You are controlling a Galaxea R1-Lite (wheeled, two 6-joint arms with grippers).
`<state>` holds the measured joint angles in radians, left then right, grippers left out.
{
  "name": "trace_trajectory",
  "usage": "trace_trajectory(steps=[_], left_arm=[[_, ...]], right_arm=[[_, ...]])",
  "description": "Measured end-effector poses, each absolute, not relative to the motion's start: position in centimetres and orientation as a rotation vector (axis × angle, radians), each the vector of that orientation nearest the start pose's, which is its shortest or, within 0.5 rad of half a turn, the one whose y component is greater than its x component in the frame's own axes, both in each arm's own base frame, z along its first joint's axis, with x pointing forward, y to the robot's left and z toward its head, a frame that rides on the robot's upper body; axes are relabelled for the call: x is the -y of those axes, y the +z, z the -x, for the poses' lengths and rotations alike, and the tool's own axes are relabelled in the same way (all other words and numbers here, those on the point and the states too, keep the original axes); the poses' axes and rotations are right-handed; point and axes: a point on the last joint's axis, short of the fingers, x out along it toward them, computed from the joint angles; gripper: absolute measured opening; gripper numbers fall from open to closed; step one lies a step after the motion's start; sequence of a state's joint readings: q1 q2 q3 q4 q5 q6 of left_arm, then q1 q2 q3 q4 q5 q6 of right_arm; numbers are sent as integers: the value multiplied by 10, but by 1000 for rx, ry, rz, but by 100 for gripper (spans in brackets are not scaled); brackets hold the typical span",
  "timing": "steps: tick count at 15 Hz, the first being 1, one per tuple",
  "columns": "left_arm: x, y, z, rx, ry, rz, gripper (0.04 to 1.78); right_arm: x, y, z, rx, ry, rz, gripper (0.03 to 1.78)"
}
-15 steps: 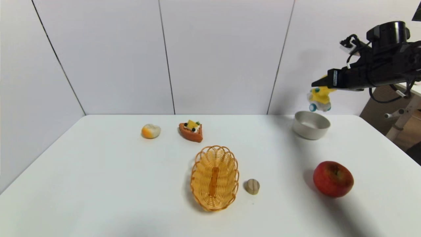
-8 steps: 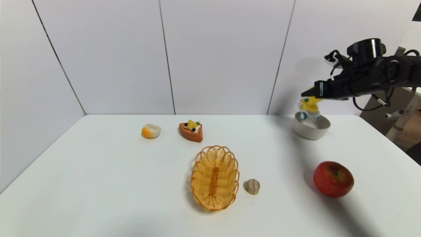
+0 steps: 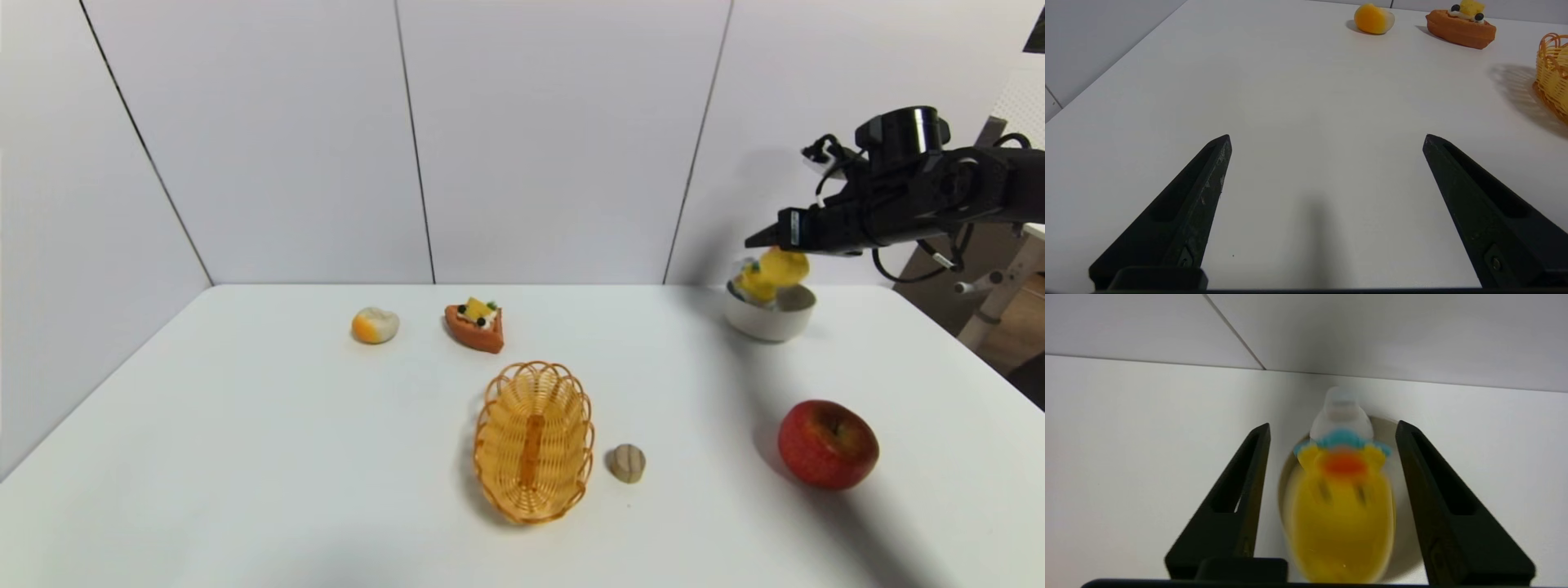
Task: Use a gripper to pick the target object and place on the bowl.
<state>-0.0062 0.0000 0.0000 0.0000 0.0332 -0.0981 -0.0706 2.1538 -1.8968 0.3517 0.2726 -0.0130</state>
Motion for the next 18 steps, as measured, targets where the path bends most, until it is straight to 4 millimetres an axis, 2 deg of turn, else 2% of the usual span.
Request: trace_trajectory(steps=[4,7,9,12,14,16,18], left_arm=[[-1,75,23,1,27,99,169],[-1,75,23,1,27,99,169],[-1,75,23,1,27,99,169],[-1,75,23,1,27,99,169],[-1,75,23,1,27,99,169],[-1,75,23,1,27,99,169],[-1,75,23,1,27,99,169]], right_arm=[[24,229,-435,-569,205,-83,134],[24,248,-428,-520,206,-81,146],[21,269,-415,-471,239,-82,151],[9,312,-382,-377,337,-79,158],[-2,337,-351,-320,392,-67,161],[-15,353,-318,-292,443,-61,163],[-25,359,-283,-283,499,-57,165]])
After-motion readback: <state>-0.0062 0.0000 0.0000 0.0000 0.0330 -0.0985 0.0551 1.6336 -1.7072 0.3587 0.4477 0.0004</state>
